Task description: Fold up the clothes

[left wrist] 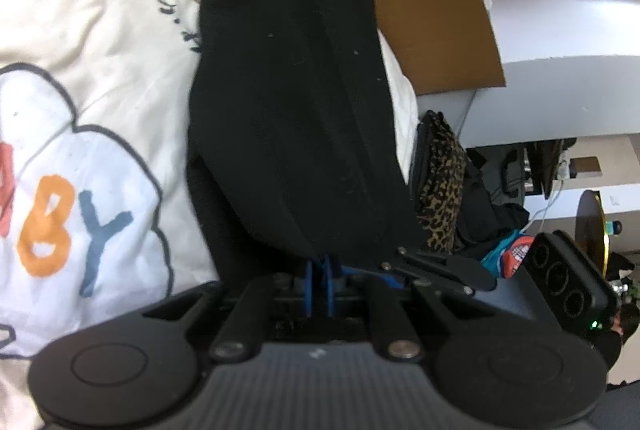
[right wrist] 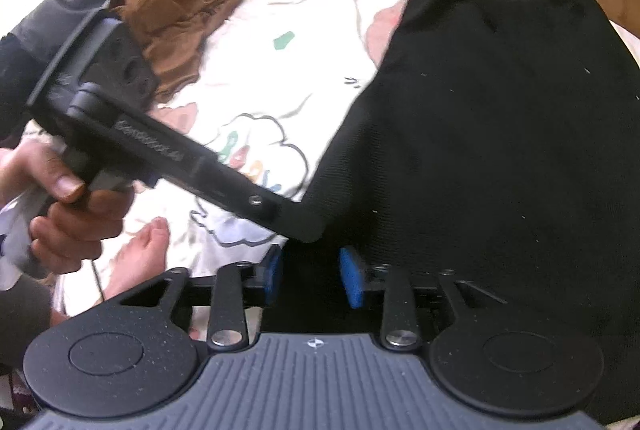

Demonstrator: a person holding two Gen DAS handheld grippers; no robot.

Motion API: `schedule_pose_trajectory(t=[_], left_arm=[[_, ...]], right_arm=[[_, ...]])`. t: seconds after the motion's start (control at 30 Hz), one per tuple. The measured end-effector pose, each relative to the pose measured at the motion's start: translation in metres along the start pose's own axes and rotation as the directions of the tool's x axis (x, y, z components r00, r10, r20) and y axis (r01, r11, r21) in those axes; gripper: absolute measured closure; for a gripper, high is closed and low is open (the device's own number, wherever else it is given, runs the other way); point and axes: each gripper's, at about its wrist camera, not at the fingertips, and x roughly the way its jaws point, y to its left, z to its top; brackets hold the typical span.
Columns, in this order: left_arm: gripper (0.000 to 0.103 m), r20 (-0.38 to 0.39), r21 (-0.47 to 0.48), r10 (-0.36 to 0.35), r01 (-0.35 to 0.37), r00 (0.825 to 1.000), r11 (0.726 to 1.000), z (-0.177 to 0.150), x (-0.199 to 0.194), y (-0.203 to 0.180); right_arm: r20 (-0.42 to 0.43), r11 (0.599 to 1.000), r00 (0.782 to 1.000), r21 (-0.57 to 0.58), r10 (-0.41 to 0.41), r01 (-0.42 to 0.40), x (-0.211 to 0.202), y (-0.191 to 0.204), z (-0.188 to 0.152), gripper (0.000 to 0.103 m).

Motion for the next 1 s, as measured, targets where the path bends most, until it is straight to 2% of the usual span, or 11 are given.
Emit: schedule_pose_trajectory(t=[0.13,0.23,0.3,0.4,0.47,0.53,0.63,0.7,0.8,0.87,1.0], left_arm=[[0.096,-0.007,0.025,-0.018,0.019,1.0,1.0,0.001,0.004,-0.009],[0.096,-0.004,0.034,-0.02,0.02,1.0,0.999,0.003,0.005,-0.011],[0.096,0.0,0.046,-0.015,0.015,1.0,0.999,0.004,0.005,-0.012],[0.089,0.016,0.101,0.023,-0.024,1.0,0.995,0.006,-0.001,-0.017],[0.075,0.039,0.147,0.082,-0.087,0.996,0.985,0.007,-0.006,-0.018],[0.063,0.061,0.197,0.171,-0.18,0.983,0.964,0.007,-0.007,-0.018],[0.062,0.098,0.268,0.303,-0.319,0.948,0.909,0.008,-0.006,-0.017],[0.061,0.122,0.31,0.372,-0.391,0.92,0.866,0.01,-0.003,-0.017],[0.06,0.138,0.341,0.41,-0.432,0.902,0.835,0.015,0.007,-0.019],[0.052,0.145,0.361,0.424,-0.447,0.894,0.819,0.019,0.015,-0.022],[0.041,0.167,0.435,0.451,-0.476,0.877,0.764,0.019,0.031,-0.031]], right_arm=[[-0.003,1.0,1.0,-0.025,-0.009,0.009,0.005,0.005,0.0,0.053],[-0.006,0.997,0.998,-0.054,-0.056,0.055,0.01,0.005,-0.003,0.056],[-0.009,0.995,0.996,-0.064,-0.083,0.082,0.011,0.002,-0.003,0.085],[-0.007,0.994,0.995,-0.031,-0.104,0.103,0.008,-0.01,-0.004,0.091],[-0.001,0.993,0.994,-0.01,-0.114,0.114,0.003,-0.016,-0.005,0.092],[0.005,0.993,0.993,0.007,-0.12,0.12,-0.001,-0.022,-0.006,0.092],[0.01,0.993,0.993,0.019,-0.12,0.12,-0.004,-0.025,-0.007,0.1],[0.013,0.993,0.993,0.022,-0.12,0.12,-0.006,-0.025,-0.008,0.1],[0.021,0.993,0.993,0.027,-0.119,0.119,-0.008,-0.028,-0.009,0.102],[0.025,0.992,0.993,0.04,-0.117,0.116,-0.008,-0.03,-0.008,0.102],[0.035,0.99,0.993,0.084,-0.115,0.112,-0.013,-0.039,-0.008,0.102]])
